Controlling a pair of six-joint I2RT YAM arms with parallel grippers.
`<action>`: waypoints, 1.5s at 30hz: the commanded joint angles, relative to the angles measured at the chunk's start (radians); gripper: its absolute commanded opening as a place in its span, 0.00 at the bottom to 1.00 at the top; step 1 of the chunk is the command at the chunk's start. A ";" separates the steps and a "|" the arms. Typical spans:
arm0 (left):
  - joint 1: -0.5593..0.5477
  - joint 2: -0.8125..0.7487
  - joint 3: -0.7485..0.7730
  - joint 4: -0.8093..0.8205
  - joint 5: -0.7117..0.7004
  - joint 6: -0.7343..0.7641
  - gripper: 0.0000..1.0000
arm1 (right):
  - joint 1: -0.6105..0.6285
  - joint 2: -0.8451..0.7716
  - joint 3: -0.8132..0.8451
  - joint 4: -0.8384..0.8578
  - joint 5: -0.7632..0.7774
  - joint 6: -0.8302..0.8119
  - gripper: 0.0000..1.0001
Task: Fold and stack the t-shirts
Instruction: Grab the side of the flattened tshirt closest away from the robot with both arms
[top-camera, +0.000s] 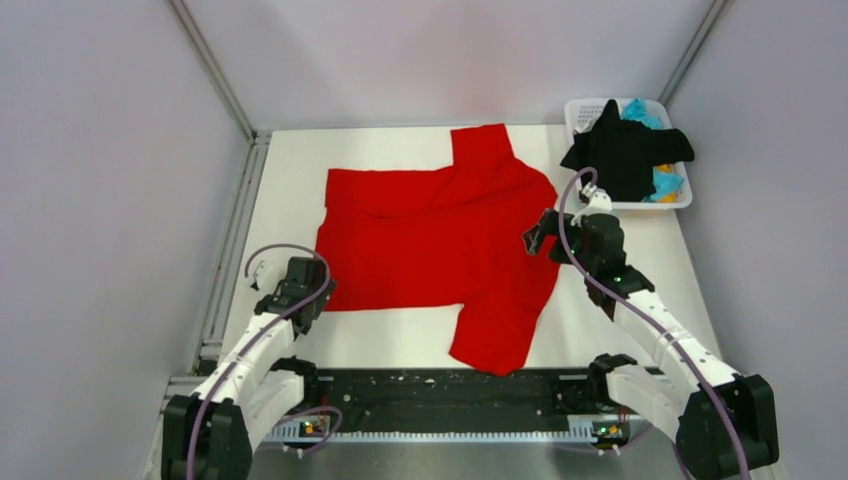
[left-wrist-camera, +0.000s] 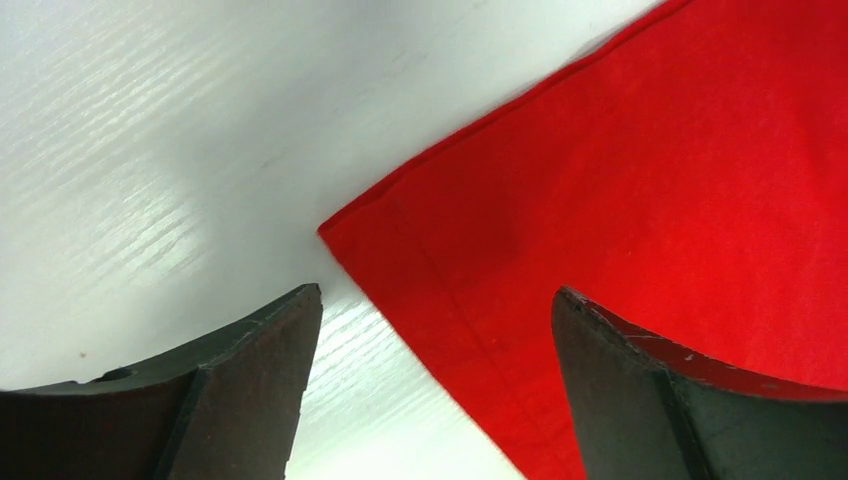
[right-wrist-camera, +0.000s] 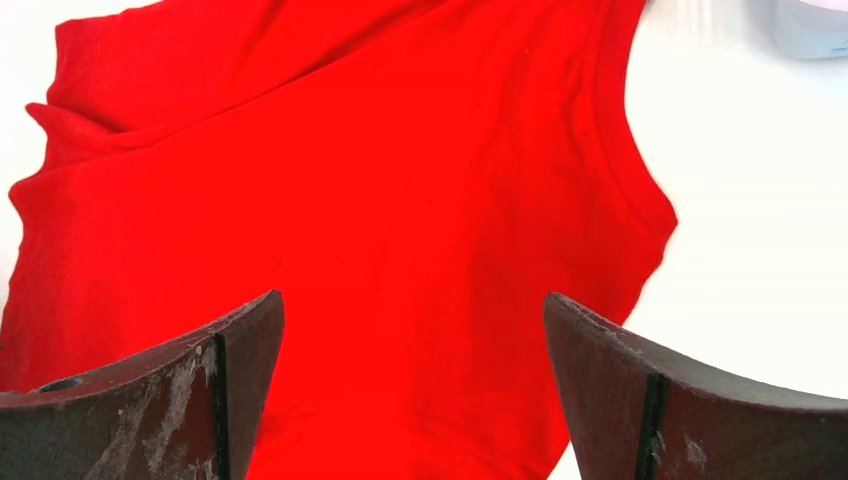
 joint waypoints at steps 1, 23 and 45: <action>0.012 0.094 -0.017 0.108 -0.012 -0.057 0.87 | 0.004 -0.007 -0.003 0.037 -0.014 0.023 0.98; 0.015 0.054 -0.013 0.140 0.029 0.028 0.00 | 0.223 0.033 0.108 -0.195 0.162 0.001 0.96; 0.015 -0.022 -0.040 0.169 0.107 0.100 0.00 | 0.926 0.306 0.147 -0.576 0.011 0.113 0.61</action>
